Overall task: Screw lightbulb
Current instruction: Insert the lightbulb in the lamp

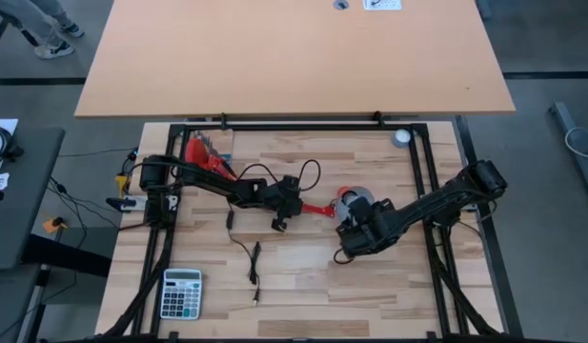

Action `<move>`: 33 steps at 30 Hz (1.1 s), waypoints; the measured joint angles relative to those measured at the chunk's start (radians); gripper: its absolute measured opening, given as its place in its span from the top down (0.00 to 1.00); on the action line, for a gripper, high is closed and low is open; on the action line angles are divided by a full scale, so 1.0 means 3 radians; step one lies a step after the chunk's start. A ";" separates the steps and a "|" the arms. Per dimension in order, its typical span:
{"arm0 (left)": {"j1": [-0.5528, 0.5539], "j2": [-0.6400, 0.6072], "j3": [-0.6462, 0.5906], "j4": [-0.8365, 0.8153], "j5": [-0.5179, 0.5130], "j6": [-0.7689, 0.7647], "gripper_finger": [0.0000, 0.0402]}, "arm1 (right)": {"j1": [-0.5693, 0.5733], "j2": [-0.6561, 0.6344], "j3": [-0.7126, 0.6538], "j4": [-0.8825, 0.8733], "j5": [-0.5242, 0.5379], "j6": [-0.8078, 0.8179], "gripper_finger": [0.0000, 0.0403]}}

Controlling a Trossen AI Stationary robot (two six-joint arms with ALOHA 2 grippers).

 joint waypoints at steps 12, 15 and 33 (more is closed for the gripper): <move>0.0000 0.0000 0.0000 -0.0005 0.0000 0.0001 0.80 | 0.0260 -0.0356 0.0399 -0.0830 0.0047 -0.0052 0.12; 0.0000 0.0000 0.0000 -0.0007 0.0001 0.0001 0.80 | 0.0422 -0.0523 0.0420 -0.0934 0.0053 -0.0047 0.14; -0.0310 0.0294 0.0489 -0.0018 -0.0219 0.0310 0.54 | 0.1188 -0.0658 0.0379 -0.1103 0.0481 -0.0219 0.18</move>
